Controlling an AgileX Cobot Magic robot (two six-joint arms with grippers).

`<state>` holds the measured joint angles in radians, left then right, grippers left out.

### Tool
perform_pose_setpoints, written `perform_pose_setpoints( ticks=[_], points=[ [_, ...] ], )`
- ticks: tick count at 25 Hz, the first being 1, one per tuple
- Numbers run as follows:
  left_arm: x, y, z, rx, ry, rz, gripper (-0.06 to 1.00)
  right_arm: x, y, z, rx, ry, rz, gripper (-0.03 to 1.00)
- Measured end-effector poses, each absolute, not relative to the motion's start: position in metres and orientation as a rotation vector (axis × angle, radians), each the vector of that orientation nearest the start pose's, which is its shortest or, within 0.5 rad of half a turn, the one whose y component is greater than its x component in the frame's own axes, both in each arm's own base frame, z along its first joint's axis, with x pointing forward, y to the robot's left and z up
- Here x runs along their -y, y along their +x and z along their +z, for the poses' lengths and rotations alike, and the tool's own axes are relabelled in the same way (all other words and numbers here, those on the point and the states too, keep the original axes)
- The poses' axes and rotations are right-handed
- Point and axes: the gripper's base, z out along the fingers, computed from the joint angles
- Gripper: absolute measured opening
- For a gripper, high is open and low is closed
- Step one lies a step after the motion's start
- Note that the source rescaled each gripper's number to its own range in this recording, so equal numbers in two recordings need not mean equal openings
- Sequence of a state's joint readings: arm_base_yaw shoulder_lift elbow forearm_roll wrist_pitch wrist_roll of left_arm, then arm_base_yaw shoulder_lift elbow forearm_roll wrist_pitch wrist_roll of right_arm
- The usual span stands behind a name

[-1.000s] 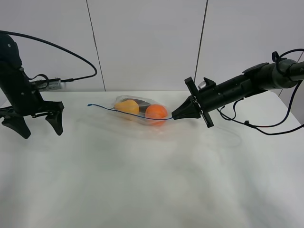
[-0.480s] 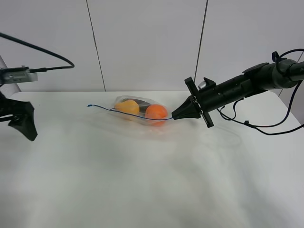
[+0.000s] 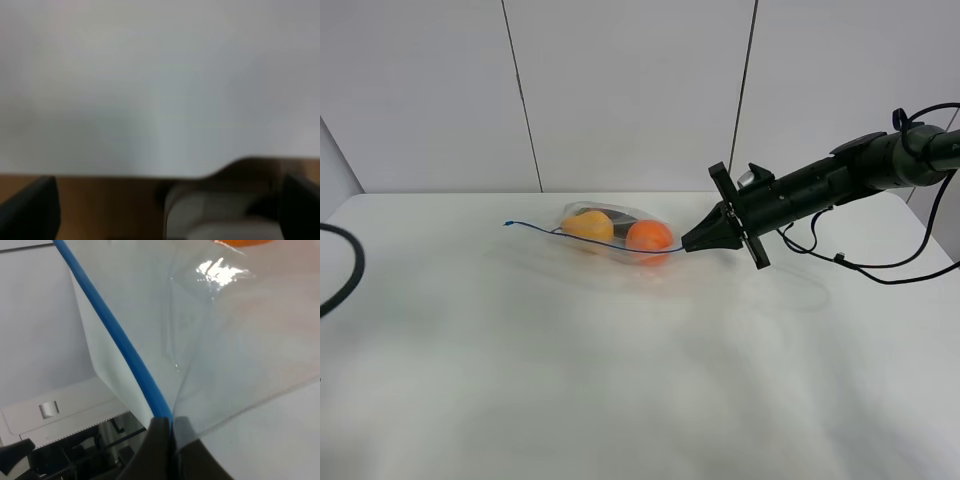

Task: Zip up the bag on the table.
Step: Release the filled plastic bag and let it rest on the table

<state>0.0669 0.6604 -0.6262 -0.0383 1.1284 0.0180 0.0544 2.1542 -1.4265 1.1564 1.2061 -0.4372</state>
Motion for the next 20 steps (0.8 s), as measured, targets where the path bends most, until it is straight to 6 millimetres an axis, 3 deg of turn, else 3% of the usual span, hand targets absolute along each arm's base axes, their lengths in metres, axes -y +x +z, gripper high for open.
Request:
perform_pose_setpoints(
  ticks=[4, 11, 14, 17, 20],
  points=[
    [-0.001, 0.061, 0.266, -2.501, -0.092, -0.021, 1.0, -0.1, 0.403, 0.158, -2.767, 0.169, 1.568, 0.0],
    [0.001, 0.024, 0.275, -2.241, -0.077, -0.011, 1.0, -0.1, 0.403, 0.158, -2.765, 0.157, 1.565, 0.0],
    [0.003, 0.008, 0.276, -2.137, -0.072, -0.007, 1.0, -0.1, 0.402, 0.158, -2.772, 0.147, 1.555, 0.05],
    [0.003, -0.005, 0.276, -2.056, -0.067, -0.003, 1.0, -0.099, 0.402, 0.157, -2.776, 0.143, 1.551, 0.25],
    [0.003, -0.006, 0.276, -2.047, -0.067, 0.01, 1.0, -0.099, 0.402, 0.157, -2.781, 0.139, 1.546, 0.64]
  ],
)
